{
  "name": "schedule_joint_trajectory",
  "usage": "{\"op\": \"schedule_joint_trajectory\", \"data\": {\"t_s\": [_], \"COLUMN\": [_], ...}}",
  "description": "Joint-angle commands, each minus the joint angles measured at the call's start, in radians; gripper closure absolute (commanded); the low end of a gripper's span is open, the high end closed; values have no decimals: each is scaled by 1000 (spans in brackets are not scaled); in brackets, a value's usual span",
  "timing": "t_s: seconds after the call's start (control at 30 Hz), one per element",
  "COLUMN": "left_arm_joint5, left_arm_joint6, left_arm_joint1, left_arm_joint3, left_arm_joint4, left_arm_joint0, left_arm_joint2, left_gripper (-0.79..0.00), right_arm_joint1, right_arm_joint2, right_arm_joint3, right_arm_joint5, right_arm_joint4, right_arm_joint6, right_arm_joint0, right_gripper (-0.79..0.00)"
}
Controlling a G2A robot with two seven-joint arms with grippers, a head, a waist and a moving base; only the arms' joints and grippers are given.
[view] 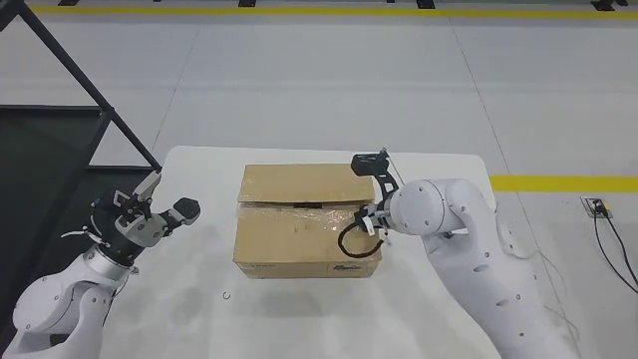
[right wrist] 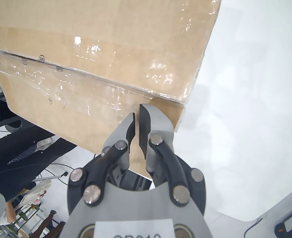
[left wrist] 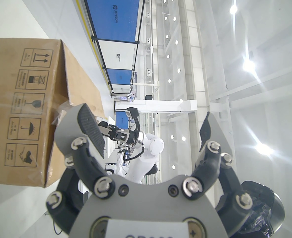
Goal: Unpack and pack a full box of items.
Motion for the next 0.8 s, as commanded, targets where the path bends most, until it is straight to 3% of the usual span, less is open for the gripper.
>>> {"op": "schedule_joint_trajectory", "data": {"t_s": [0.0, 0.33, 0.77], "left_arm_joint5": [0, 0, 0], "left_arm_joint6": [0, 0, 0], "left_arm_joint1": [0, 0, 0], "left_arm_joint3": [0, 0, 0], "left_arm_joint4": [0, 0, 0], "left_arm_joint0": [0, 0, 0], "left_arm_joint2": [0, 0, 0], "left_gripper": [-785, -785, -785], "right_arm_joint1": [0, -7, -54], "right_arm_joint2": [7, 39, 38], "right_arm_joint3": [-22, -83, -21], "right_arm_joint5": [2, -11, -26], "right_arm_joint4": [-7, -67, -104], "right_arm_joint6": [-2, 11, 26], "right_arm_joint0": [-12, -74, -47], "right_gripper": [-120, -157, -163]}}
